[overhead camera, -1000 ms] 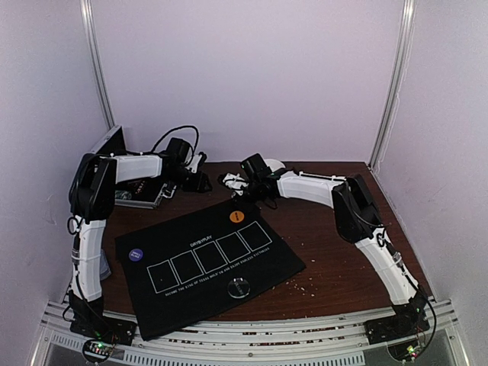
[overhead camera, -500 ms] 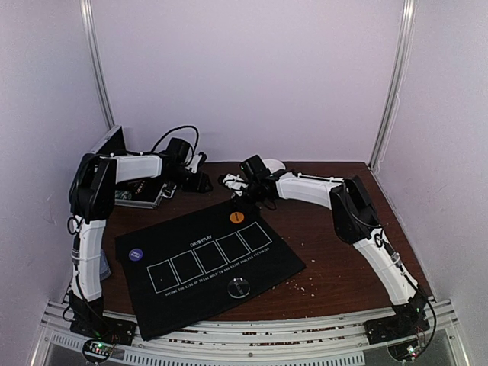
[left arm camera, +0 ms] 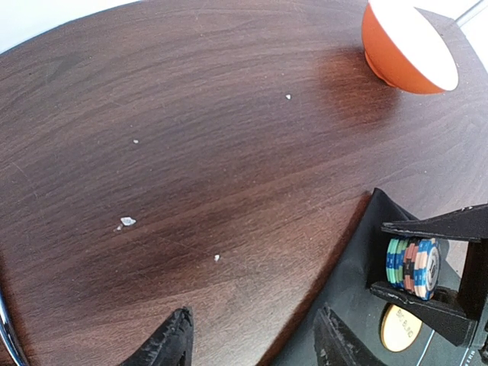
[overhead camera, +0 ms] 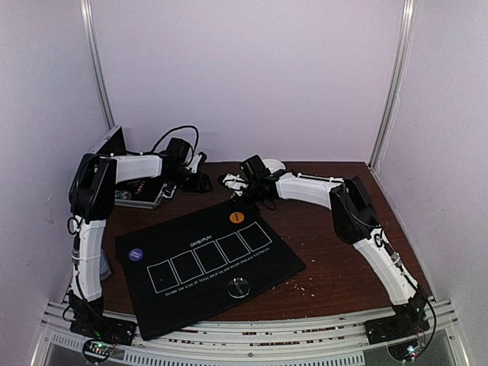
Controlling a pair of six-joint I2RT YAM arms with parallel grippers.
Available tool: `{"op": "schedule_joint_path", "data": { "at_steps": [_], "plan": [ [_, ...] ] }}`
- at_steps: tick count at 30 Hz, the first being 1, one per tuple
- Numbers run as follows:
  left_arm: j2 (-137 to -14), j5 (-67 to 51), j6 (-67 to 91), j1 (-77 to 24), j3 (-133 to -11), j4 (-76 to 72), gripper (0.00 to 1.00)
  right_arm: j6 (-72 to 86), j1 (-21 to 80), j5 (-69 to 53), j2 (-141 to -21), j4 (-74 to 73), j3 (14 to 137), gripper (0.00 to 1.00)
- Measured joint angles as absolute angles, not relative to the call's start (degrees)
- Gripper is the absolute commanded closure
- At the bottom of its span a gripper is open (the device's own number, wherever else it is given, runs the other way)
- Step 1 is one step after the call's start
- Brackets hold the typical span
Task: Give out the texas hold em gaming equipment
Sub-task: Place the poker chips pile in the big blind area.
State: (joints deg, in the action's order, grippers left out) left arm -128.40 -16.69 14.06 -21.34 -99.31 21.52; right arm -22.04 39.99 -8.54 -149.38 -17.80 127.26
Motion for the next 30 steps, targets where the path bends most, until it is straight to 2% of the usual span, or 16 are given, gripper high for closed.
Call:
{"op": "schedule_joint_path", "data": {
  "at_steps": [14, 21, 24, 30],
  "plan": [
    [-128.3, -16.7, 14.0, -21.3, -99.2, 21.5, 0.40, -21.8, 39.9, -8.6, -149.9, -17.5, 128.1, 0.51],
    [-128.2, -16.7, 14.0, -21.3, -99.1, 21.5, 0.40, -21.6, 39.8, -8.6, -150.1, -17.4, 128.3, 0.50],
    [-128.2, -16.7, 14.0, -21.3, -99.1, 21.5, 0.40, -21.6, 39.8, -8.7, -150.1, -17.5, 128.3, 0.46],
    [-128.2, -16.7, 14.0, -21.3, -99.0, 21.5, 0.38, -21.0, 39.8, -9.9, -150.4, -17.5, 129.1, 0.31]
  ]
}}
